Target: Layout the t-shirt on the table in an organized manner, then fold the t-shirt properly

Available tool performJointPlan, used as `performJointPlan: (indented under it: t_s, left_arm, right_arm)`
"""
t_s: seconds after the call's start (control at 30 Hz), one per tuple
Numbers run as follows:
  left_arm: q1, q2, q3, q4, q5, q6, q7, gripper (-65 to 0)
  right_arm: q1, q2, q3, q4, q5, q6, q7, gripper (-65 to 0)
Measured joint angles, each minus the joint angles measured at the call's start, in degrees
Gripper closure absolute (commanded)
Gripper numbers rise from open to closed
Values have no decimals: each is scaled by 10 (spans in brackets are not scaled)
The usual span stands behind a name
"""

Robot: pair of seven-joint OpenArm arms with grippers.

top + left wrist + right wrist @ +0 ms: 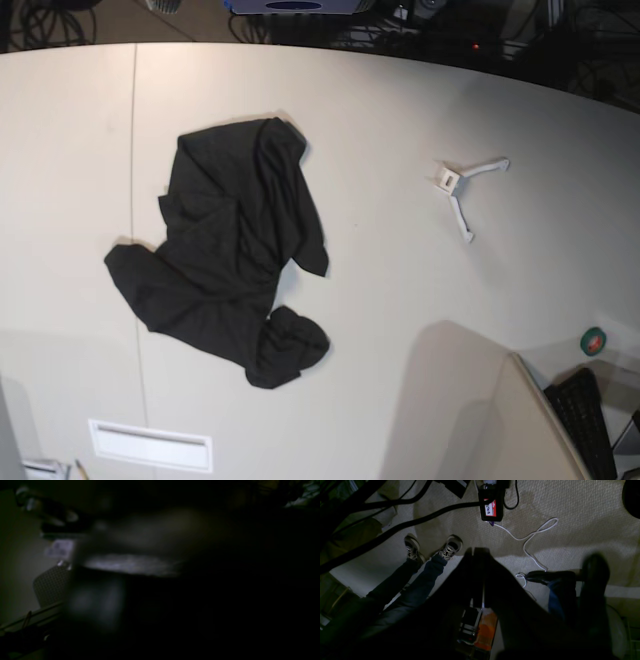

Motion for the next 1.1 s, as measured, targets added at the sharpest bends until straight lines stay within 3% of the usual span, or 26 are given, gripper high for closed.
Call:
performJointPlan:
  t_s: [0.37,0.67,0.77,1.1]
  left_arm:
    - [-59,19,7,-59,6,-2,-9,-351]
    - [-87,56,6,-147,6,-2,-7,-351]
    - [-94,61,9,-189,9,-2,-62,-351]
    - [-147,99,60,-356,6,0,-145,-351]
  right_arm:
    - [-1,6,0,0,0,0,-1,0]
    - [-1,10,0,0,0,0,-1,0]
    - [-1,17,0,0,0,0,0,0]
    - [-2,18,0,0,0,0,0,0]
